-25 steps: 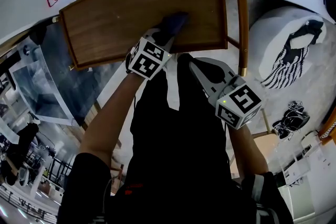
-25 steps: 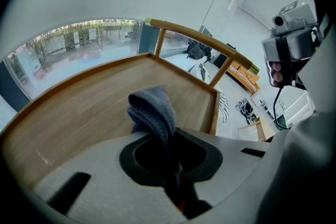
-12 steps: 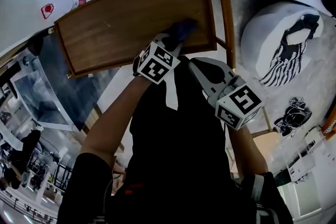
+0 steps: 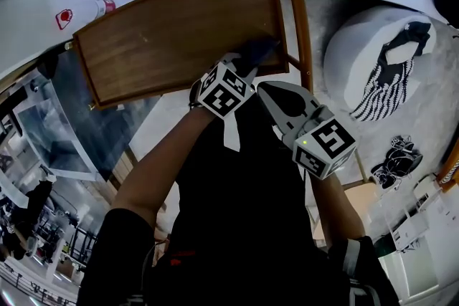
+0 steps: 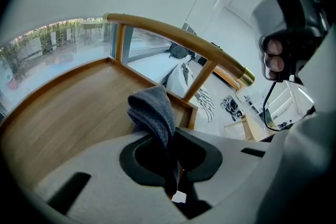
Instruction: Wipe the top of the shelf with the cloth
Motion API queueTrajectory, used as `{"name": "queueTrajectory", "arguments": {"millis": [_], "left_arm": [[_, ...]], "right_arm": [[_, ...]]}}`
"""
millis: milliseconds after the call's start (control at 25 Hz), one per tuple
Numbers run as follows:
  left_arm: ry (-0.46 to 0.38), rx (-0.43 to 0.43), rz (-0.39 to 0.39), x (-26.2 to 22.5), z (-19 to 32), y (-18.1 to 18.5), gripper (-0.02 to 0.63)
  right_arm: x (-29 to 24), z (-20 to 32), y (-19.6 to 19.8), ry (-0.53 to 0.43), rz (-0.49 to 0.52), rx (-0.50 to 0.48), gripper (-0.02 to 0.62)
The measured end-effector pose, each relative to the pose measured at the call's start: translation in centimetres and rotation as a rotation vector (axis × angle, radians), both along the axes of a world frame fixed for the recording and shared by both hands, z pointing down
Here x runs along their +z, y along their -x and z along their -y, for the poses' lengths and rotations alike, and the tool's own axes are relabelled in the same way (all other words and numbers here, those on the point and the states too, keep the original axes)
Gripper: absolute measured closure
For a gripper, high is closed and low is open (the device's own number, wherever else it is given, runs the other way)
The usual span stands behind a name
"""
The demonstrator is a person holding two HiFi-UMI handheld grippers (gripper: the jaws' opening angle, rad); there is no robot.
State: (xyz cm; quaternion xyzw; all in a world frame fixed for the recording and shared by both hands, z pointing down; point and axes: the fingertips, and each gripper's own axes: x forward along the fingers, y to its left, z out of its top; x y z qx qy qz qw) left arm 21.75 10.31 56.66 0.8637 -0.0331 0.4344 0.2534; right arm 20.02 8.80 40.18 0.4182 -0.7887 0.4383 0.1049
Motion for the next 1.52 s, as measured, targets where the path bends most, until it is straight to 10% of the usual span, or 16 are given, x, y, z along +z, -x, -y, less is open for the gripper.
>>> {"name": "queueTrajectory", "arguments": {"millis": [560,1520], "left_arm": [[0.062,-0.045,-0.171,-5.9,1.1,0.7,0.552],[-0.255,-0.336,-0.374,-25.5,9.7,18.3,0.552]], "right_arm": [[-3.5,1.7,1.9,-0.081,-0.018,-0.050,0.591],[-14.3,6.3,13.1,-0.310,-0.076,-0.202,0.591]]}}
